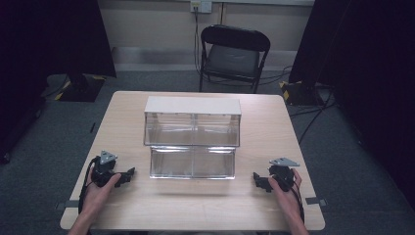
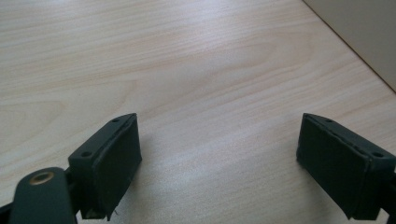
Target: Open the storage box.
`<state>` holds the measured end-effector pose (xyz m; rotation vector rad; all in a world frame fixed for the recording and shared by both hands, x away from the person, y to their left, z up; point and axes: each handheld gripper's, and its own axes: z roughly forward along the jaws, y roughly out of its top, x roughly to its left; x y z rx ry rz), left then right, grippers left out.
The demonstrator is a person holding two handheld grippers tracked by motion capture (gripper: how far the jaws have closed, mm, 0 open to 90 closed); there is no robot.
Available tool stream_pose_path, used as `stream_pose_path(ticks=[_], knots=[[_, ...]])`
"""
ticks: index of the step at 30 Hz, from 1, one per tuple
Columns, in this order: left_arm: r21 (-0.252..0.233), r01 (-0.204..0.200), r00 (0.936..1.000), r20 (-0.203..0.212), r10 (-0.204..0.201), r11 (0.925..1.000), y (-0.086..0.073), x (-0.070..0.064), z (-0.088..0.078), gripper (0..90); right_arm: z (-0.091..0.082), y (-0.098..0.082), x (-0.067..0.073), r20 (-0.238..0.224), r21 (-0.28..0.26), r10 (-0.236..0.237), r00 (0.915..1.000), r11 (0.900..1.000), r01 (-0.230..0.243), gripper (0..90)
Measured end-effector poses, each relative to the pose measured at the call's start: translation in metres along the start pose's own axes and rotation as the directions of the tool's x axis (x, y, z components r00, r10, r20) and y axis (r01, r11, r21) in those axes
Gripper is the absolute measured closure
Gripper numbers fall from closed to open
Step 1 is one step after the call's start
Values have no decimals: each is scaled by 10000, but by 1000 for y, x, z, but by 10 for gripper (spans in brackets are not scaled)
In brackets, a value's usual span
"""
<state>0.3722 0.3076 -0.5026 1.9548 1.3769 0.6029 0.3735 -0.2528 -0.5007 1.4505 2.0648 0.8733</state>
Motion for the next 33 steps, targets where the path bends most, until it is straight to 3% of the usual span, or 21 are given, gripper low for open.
stream_pose_path(ticks=[9, 11, 12, 23, 28, 33], knots=[[-3, -6, 10000, -11, 6, 10000, 0, 0, 0, 131, -2, 1, 2, -73, 250, -30, 10000, 9997, 32, 63], [-10, 4, 10000, 0, -4, 10000, 0, 0, 0, 131, -3, 2, 3, -126, 224, -18, 9999, 9997, 21, 132], [-10, -1, 10000, 0, 1, 10000, 0, 0, 0, 131, -4, 3, 4, -185, 176, -77, 9998, 9998, 80, 161], [-25, 18, 10000, 10, -18, 10000, 0, 0, 0, 131, -20, 9, 13, -735, -428, -248, 9970, 9988, 217, 147], [-26, 20, 10000, 8, -19, 10000, 0, 0, 0, 131, -28, 13, 19, -1209, -723, -393, 9919, 9969, 307, 153], [-9, -2, 10000, 2, 2, 10000, 0, 0, 0, 131, -37, 17, 31, -1843, -1012, -615, 9810, 9939, 433, 143]])
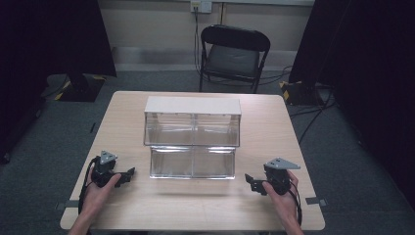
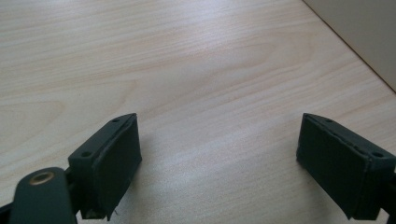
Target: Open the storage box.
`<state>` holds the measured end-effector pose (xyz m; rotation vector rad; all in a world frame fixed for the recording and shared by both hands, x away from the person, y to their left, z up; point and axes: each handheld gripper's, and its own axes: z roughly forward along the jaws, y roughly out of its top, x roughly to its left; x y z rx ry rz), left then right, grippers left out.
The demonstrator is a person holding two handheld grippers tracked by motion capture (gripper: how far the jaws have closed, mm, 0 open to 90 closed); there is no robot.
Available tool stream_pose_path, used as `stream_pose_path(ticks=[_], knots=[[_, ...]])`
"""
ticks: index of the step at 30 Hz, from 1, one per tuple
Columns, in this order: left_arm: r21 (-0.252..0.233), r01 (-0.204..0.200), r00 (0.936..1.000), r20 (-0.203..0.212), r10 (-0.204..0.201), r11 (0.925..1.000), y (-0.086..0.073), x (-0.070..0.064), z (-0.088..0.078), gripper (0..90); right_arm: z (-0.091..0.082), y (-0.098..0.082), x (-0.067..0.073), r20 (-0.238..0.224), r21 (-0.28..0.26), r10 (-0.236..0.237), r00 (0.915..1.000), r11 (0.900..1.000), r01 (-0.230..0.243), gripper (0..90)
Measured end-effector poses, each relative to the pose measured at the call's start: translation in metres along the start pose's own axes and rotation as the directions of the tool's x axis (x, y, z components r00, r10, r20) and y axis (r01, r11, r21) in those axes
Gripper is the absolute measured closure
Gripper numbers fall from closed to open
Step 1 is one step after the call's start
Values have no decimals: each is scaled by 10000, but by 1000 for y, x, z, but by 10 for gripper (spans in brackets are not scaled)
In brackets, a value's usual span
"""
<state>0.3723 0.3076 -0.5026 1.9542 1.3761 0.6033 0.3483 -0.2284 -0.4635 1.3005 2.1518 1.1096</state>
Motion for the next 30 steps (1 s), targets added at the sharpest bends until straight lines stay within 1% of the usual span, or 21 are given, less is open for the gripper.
stream_pose_path(ticks=[1, 3, 6, 7, 8, 13, 15, 20, 22, 23, 26, 28, 30], knots=[[1, 2, 10000, 0, -2, 10000, 0, 0, 0, 131, -1, 1, 2, -162, -50, -49, 9999, 10000, 48, 143], [6, 0, 10000, -14, 0, 10000, 0, 0, 0, 131, -3, 2, 7, -349, -70, -312, 9989, 9995, 310, 143], [5, -6, 10000, -4, 6, 10000, 0, 0, 0, 131, -5, 4, 14, -519, -84, -587, 9969, 9983, 583, 143], [5, -6, 10000, -4, 6, 10000, 0, 0, 0, 131, -5, 4, 14, -519, -84, -587, 9969, 9983, 583, 143], [-5, 5, 10000, -2, -5, 10000, 0, 0, 0, 131, -6, 4, 18, -679, -132, -736, 9950, 9973, 729, 142], [9, -6, 10000, -4, 6, 10000, 0, 0, 0, 131, -7, 7, 28, -1092, -254, -969, 9893, 9952, 947, 141], [-1, 3, 10000, -4, -3, 10000, 0, 0, 0, 131, -7, 8, 32, -1191, -221, -1011, 9877, 9948, 991, 142], [-3, 7, 10000, -2, -7, 10000, 0, 0, 0, 131, -7, 12, 39, -1328, -388, -1034, 9857, 9943, 991, 141], [6, -5, 10000, -11, 5, 10000, 0, 0, 0, 131, -5, 14, 43, -1467, -417, -1041, 9837, 9942, 990, 141], [-2, 5, 10000, -2, -5, 10000, 0, 0, 0, 131, -4, 15, 45, -1508, -447, -1118, 9822, 9933, 1061, 141], [-1, 4, 10000, -2, -4, 10000, 0, 0, 0, 131, 0, 15, 50, -1613, -368, -1089, 9809, 9939, 1043, 142], [9, -7, 10000, -5, 7, 10000, 0, 0, 0, 131, 2, 15, 53, -1655, -371, -1149, 9795, 9932, 1102, 142], [8, -9, 10000, -2, 9, 10000, 0, 0, 0, 131, 5, 16, 55, -1612, -308, -1117, 9806, 9937, 1081, 142]])
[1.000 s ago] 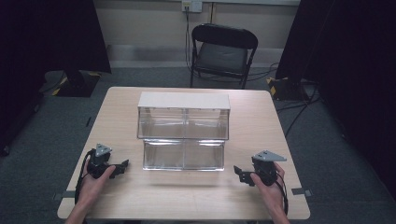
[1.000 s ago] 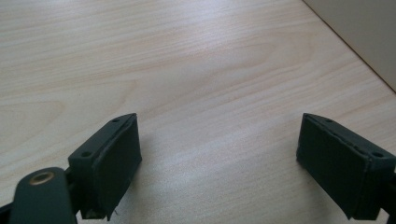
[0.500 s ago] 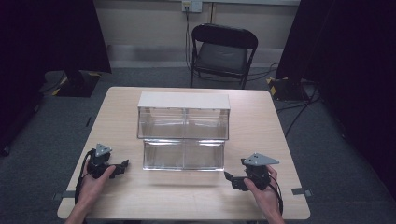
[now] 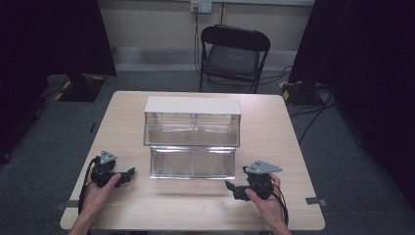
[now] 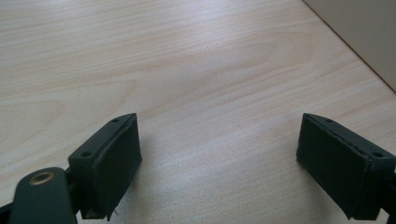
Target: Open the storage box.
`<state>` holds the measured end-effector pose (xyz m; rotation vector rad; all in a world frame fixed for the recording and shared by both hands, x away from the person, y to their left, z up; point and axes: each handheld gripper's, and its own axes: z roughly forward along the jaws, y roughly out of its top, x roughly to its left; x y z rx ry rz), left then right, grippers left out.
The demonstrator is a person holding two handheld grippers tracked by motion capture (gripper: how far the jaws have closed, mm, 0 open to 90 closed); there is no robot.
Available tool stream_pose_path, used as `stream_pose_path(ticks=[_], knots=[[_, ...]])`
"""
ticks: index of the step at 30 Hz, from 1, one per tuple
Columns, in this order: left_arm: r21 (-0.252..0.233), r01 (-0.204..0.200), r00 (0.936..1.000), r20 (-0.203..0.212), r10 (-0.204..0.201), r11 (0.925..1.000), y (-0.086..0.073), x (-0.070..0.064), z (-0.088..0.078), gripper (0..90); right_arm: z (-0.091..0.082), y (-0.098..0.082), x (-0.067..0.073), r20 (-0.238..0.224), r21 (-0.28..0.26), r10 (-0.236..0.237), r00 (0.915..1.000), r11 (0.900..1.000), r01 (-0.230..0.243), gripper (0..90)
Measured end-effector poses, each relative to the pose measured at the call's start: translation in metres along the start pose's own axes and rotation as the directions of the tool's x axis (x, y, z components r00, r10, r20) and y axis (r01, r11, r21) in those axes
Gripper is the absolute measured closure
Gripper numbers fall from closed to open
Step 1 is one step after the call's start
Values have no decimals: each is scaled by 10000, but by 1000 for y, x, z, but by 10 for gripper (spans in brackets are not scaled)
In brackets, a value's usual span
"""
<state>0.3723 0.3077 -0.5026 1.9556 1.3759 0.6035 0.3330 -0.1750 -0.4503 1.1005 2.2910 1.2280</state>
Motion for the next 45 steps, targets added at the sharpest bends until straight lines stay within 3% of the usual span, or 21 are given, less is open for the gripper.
stream_pose_path(ticks=[12, 16, 45], knots=[[-22, 27, 10000, 9, -27, 10000, 0, 0, 0, 131, 19, -1, 3, 240, 183, -141, 9996, 9997, 136, 149], [-5, 4, 10000, 2, -4, 10000, 0, 0, 0, 131, 22, -1, 1, 302, 212, 70, 9995, 9997, -76, 151], [-21, 29, 10000, 12, -29, 10000, 0, 0, 0, 131, 18, -1, 4, -19, -265, 19, 10000, 9996, -20, 151]])
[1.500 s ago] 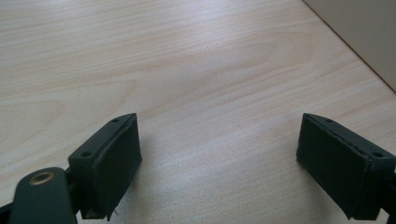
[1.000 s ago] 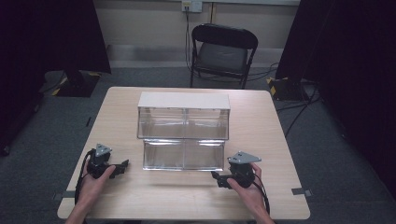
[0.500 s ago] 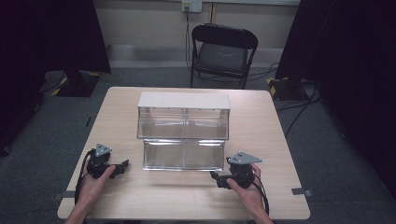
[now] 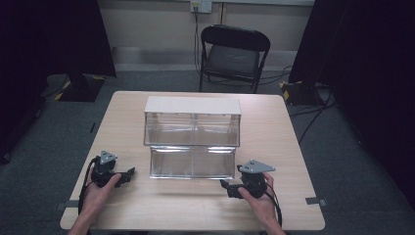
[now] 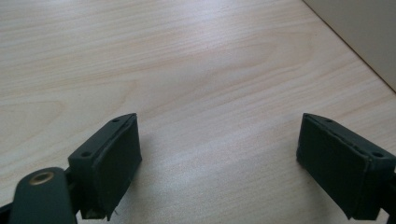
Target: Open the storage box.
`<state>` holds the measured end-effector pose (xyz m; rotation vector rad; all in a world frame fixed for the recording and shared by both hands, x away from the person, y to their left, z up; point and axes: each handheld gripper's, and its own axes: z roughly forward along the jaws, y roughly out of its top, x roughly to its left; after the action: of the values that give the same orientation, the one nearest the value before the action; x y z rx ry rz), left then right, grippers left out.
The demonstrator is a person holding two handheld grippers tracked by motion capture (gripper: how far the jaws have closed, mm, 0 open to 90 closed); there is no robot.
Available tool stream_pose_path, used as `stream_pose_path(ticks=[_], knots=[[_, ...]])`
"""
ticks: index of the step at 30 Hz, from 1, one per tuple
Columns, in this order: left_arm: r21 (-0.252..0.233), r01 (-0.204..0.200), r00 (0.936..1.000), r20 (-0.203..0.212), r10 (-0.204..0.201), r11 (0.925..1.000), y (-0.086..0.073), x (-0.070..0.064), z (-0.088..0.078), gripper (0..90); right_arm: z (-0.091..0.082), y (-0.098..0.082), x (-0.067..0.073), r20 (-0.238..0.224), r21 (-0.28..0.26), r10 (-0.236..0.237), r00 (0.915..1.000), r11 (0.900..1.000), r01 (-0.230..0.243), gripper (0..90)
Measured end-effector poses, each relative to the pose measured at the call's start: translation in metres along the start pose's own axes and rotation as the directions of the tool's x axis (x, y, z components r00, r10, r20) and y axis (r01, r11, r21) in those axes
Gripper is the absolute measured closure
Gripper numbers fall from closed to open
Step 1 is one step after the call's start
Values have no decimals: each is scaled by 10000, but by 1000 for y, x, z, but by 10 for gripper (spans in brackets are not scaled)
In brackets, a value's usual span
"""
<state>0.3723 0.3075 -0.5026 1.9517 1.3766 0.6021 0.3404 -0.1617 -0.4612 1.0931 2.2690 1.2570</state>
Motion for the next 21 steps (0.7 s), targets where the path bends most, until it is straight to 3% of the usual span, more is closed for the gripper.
stream_pose_path(ticks=[21], knots=[[-5, 3, 10000, -2, -3, 10000, 0, 0, 0, 131, -2, 0, 0, 87, 4, -82, 9999, 10000, 82, 164]])
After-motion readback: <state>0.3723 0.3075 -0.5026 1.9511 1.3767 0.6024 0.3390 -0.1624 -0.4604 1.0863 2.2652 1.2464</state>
